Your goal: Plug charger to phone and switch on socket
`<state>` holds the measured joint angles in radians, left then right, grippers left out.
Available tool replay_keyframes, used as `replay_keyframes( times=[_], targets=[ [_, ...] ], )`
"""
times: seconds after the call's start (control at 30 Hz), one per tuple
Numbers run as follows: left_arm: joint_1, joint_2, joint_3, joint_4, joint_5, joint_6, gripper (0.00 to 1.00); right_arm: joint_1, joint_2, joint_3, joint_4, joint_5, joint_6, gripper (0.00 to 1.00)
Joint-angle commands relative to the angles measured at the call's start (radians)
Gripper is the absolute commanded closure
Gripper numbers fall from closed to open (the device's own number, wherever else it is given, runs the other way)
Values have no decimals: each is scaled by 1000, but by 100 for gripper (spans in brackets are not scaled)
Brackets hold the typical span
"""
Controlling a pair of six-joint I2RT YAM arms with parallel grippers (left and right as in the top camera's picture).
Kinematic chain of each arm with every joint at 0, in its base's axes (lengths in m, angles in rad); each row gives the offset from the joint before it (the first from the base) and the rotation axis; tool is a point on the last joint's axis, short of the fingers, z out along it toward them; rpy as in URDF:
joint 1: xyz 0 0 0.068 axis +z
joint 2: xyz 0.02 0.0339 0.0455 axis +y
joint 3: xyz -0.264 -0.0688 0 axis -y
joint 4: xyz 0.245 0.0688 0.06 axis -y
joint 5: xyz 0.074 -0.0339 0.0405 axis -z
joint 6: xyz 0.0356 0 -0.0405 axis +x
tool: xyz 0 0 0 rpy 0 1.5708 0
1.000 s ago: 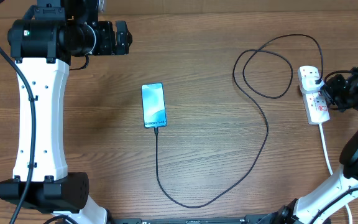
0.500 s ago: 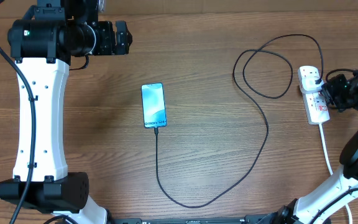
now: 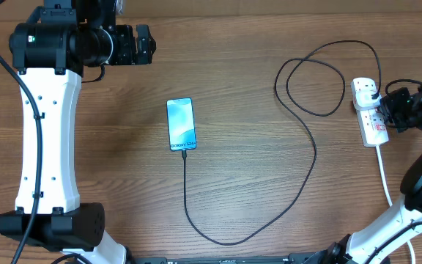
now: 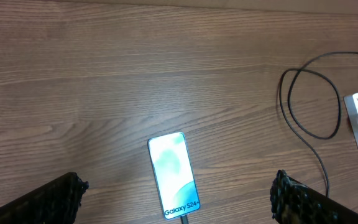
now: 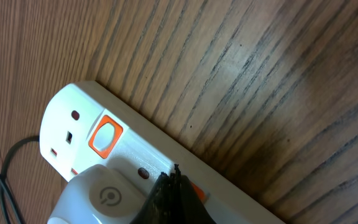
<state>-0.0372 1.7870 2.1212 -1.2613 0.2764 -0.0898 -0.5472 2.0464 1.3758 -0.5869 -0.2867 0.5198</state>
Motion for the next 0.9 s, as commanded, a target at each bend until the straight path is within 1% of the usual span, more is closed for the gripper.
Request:
replay_keyframes(
  times=[0.0,0.87],
  targets=[
    [5,-9,8,1,8,15,0,53,32,-35,-45,-48,8,96],
    [3,-9,8,1,8,15,1,53,32,-35,-59,-108,34,96]
  ],
)
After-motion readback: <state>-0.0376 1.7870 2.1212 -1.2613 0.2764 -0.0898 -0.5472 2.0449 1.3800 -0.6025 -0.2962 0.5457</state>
